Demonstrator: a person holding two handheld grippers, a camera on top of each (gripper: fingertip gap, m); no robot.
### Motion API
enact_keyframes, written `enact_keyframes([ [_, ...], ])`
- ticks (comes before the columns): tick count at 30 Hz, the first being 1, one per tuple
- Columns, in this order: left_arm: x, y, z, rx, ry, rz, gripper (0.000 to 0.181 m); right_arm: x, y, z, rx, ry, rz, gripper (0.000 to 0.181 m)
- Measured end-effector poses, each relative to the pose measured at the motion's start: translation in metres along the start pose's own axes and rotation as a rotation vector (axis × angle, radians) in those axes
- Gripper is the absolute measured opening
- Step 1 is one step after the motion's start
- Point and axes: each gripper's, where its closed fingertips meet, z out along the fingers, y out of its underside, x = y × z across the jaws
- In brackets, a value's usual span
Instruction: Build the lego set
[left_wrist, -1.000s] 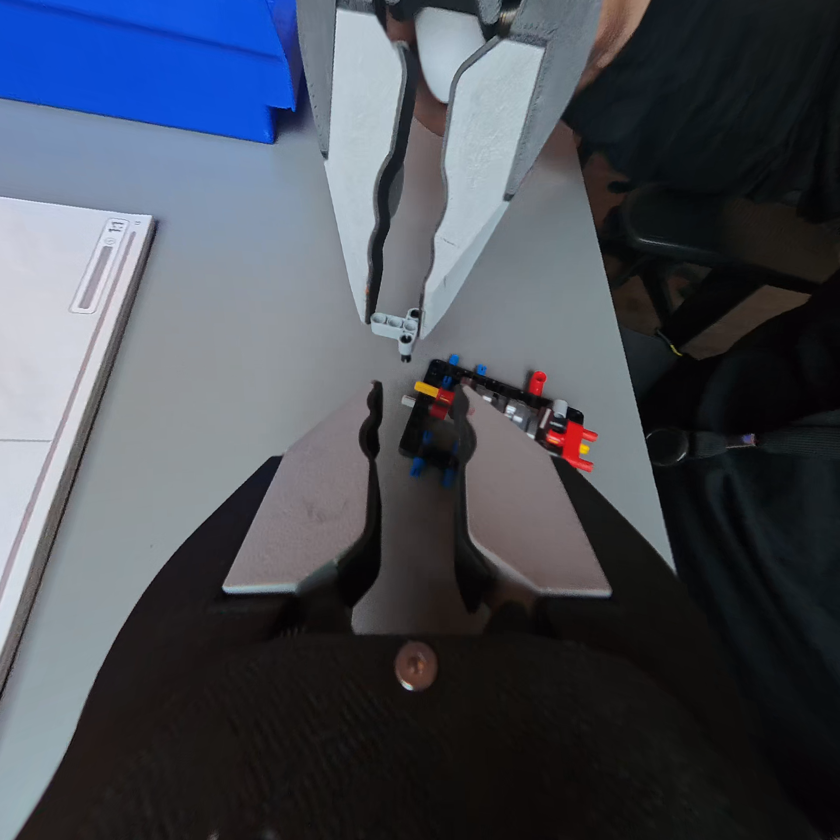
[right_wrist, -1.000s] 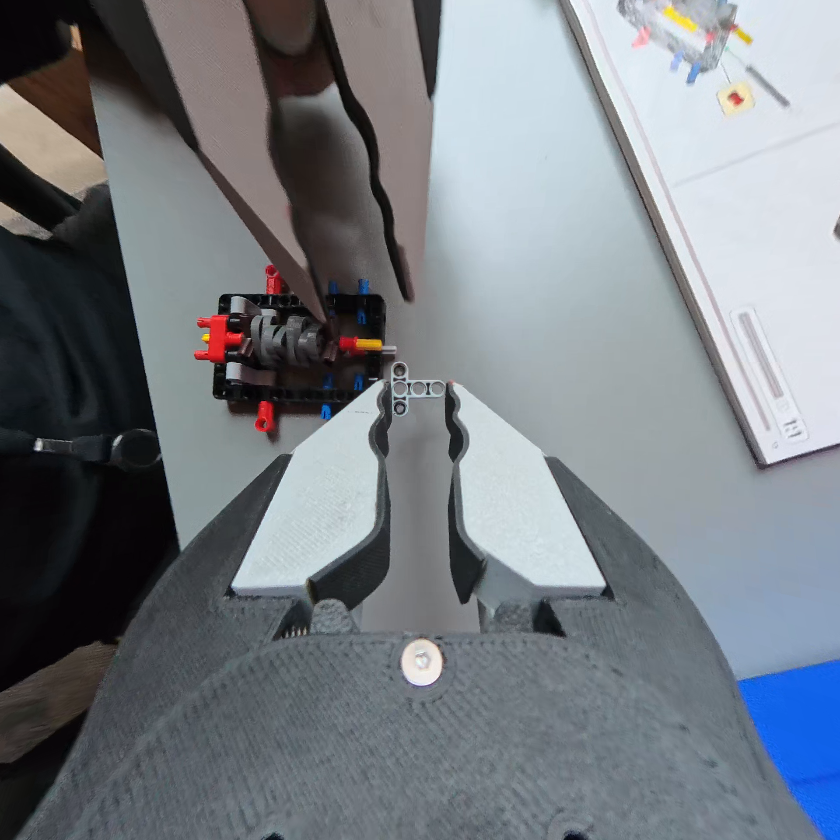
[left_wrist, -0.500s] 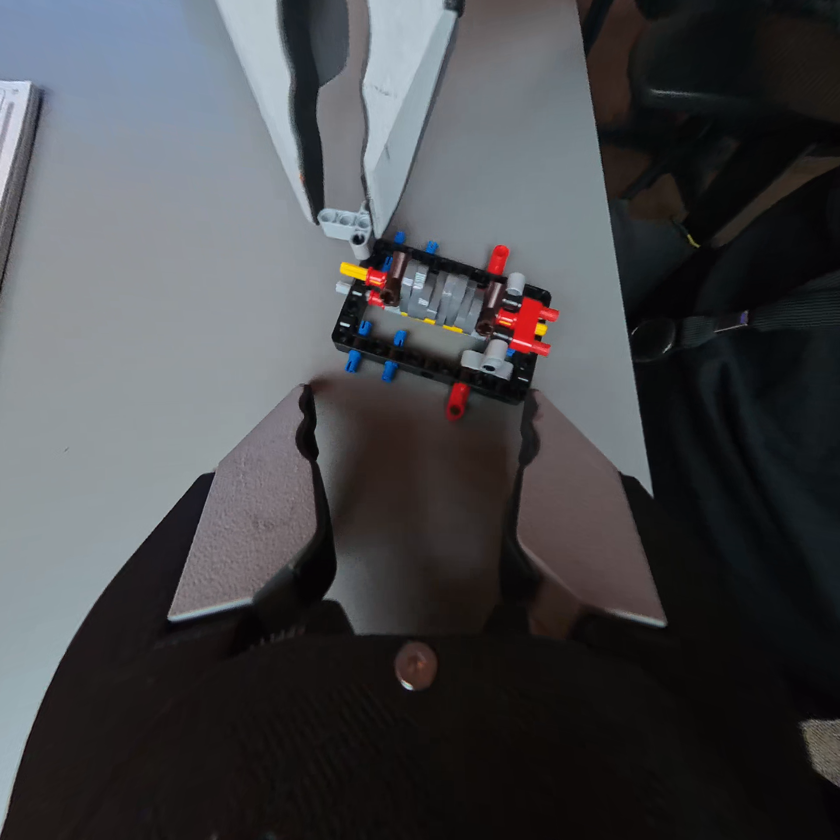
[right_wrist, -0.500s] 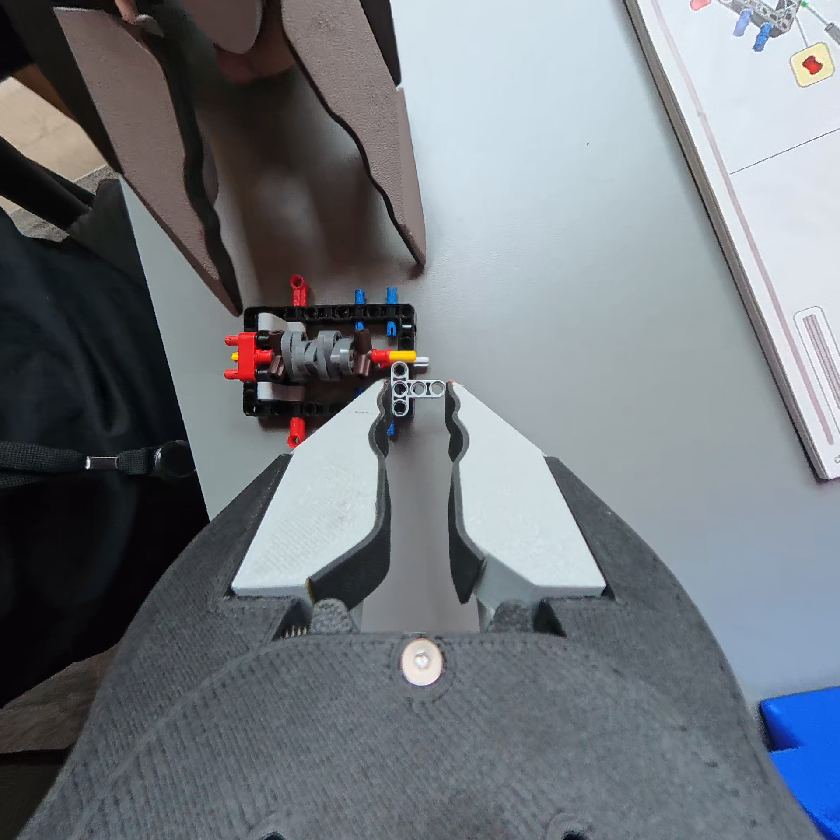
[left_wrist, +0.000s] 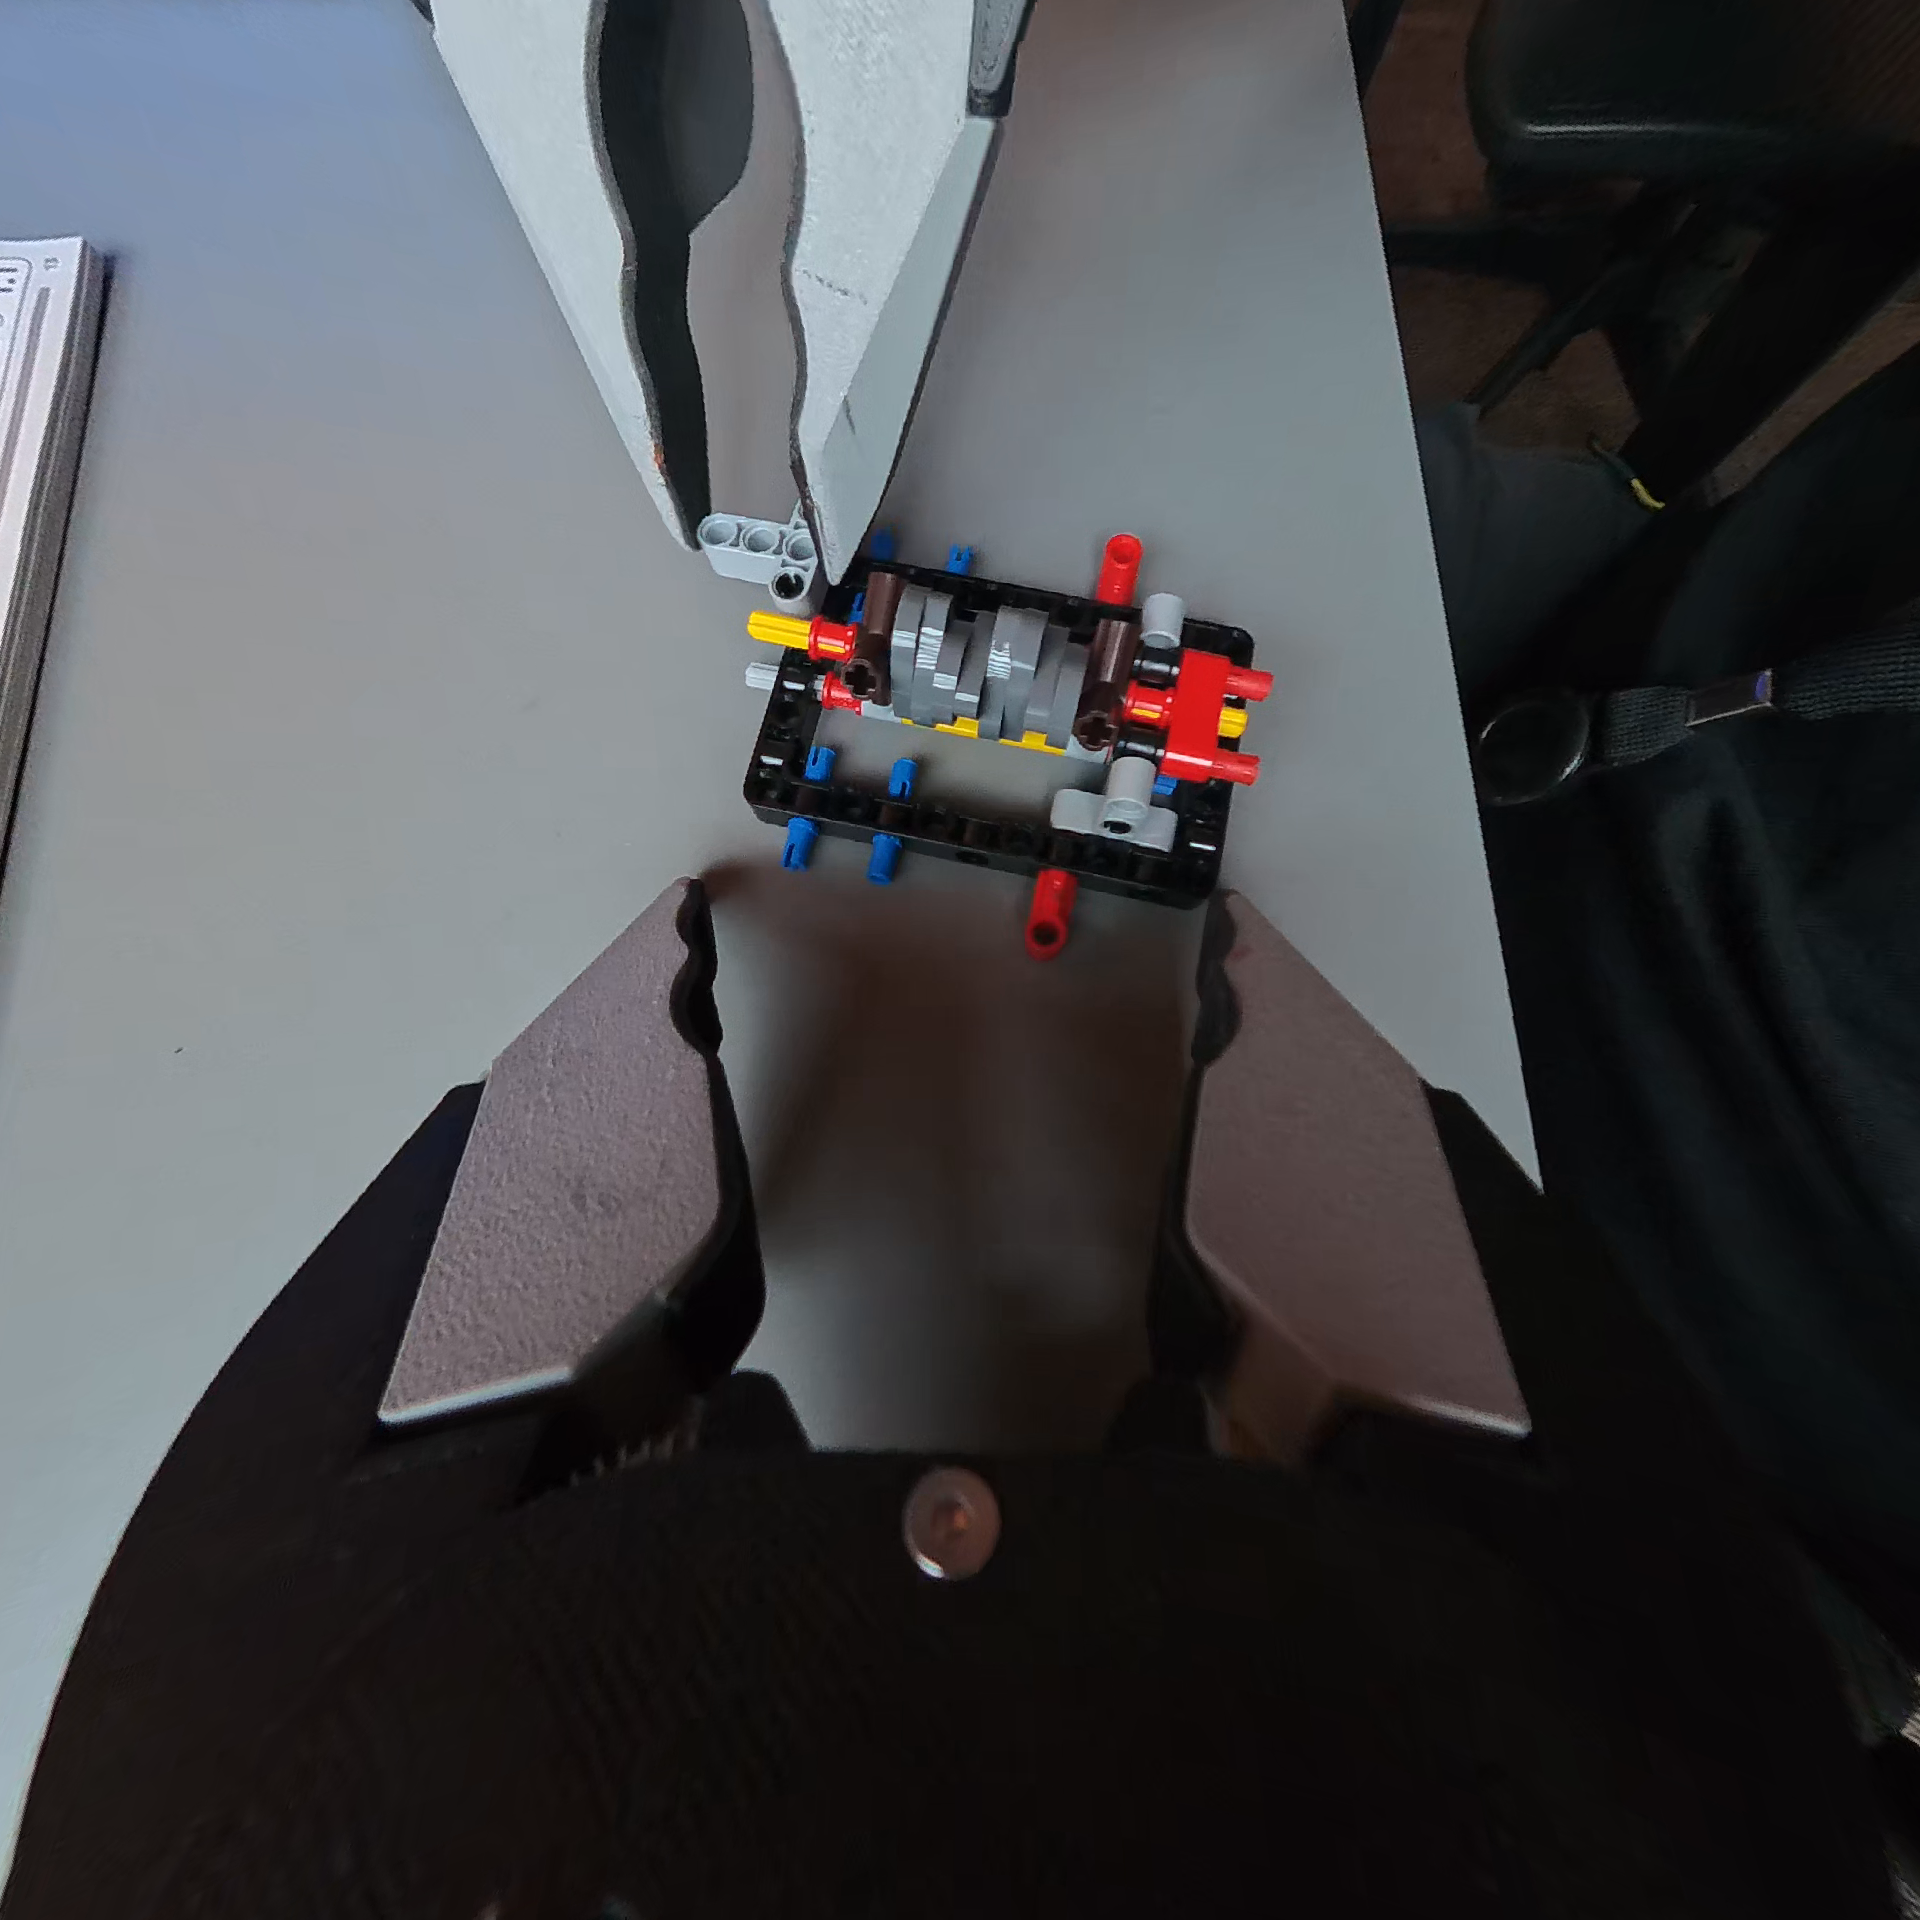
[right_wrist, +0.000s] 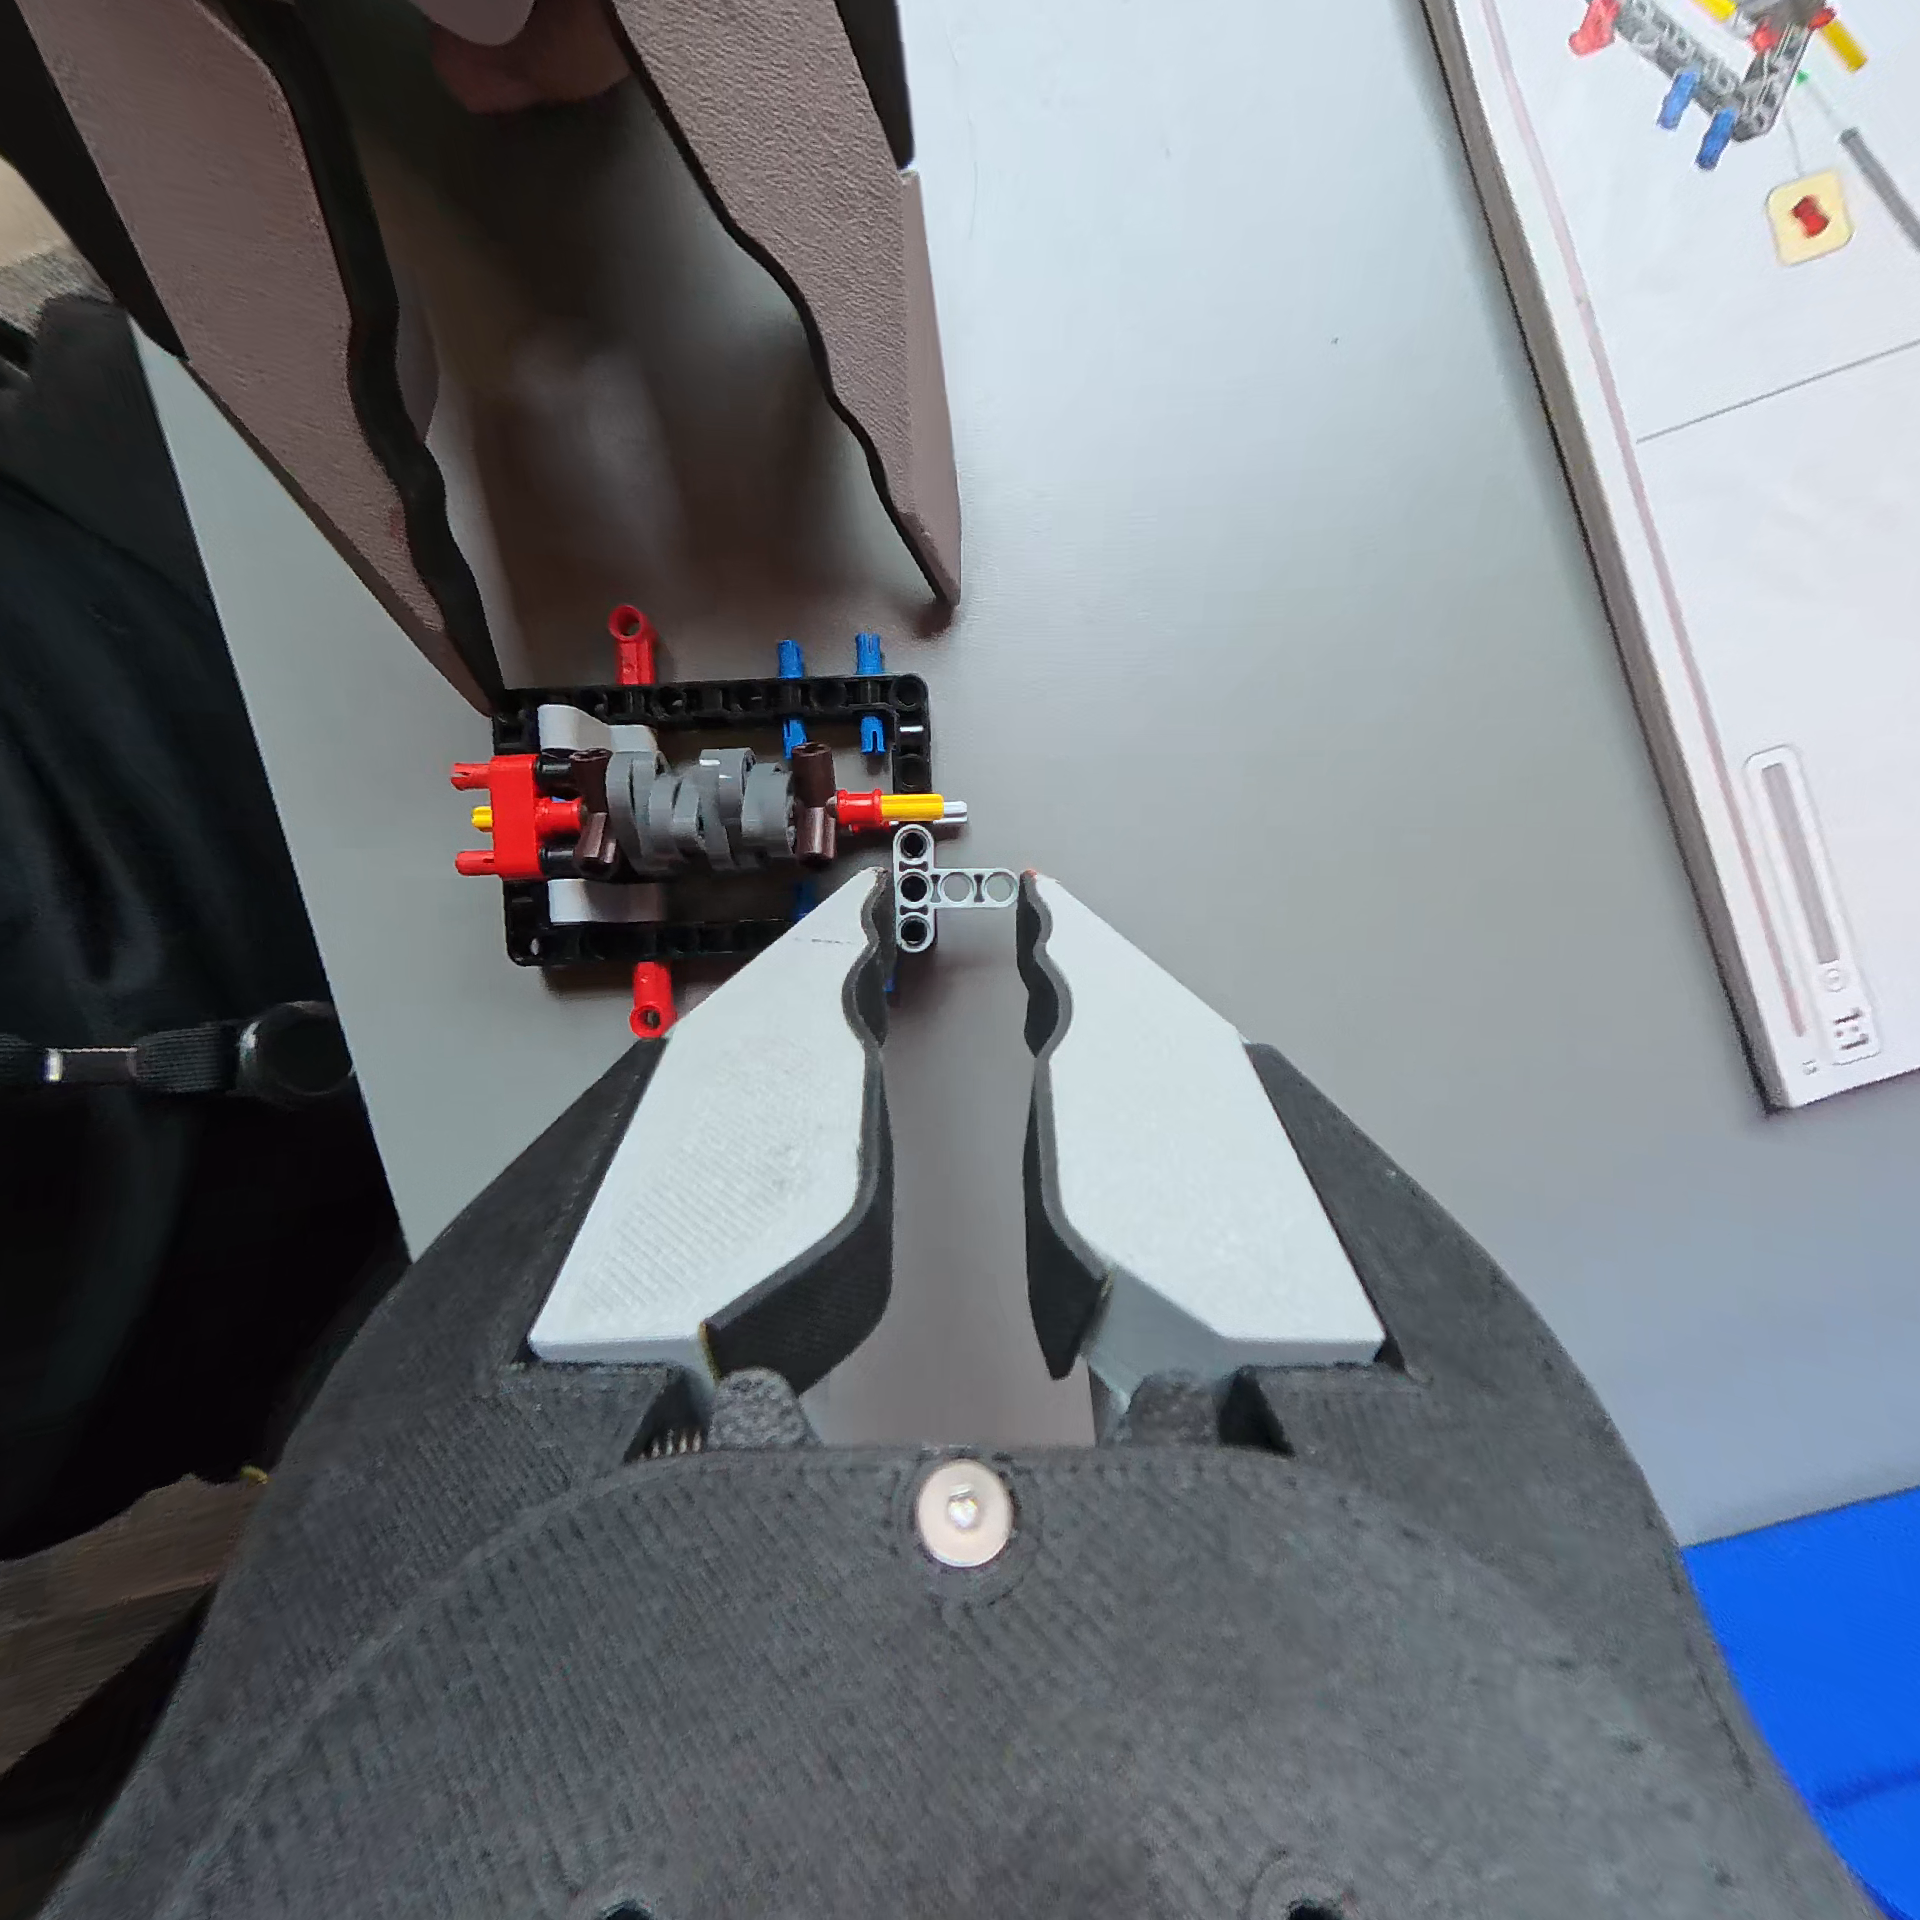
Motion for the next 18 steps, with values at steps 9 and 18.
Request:
enact_keyframes([
  [9, 0.0032, -0.0023, 0.0028, 0.004, 0.023, 0.021, 0.091, -0.0007, -0.0033, 0.0013, -0.002, 0.082, -0.188, 0.02],
  [18, 0.0086, -0.006, 0.0073, 0.005, 0.059, 0.056, 0.089, -0.0014, -0.0068, 0.0045, -0.09, 0.051, -0.395, 0.02],
])
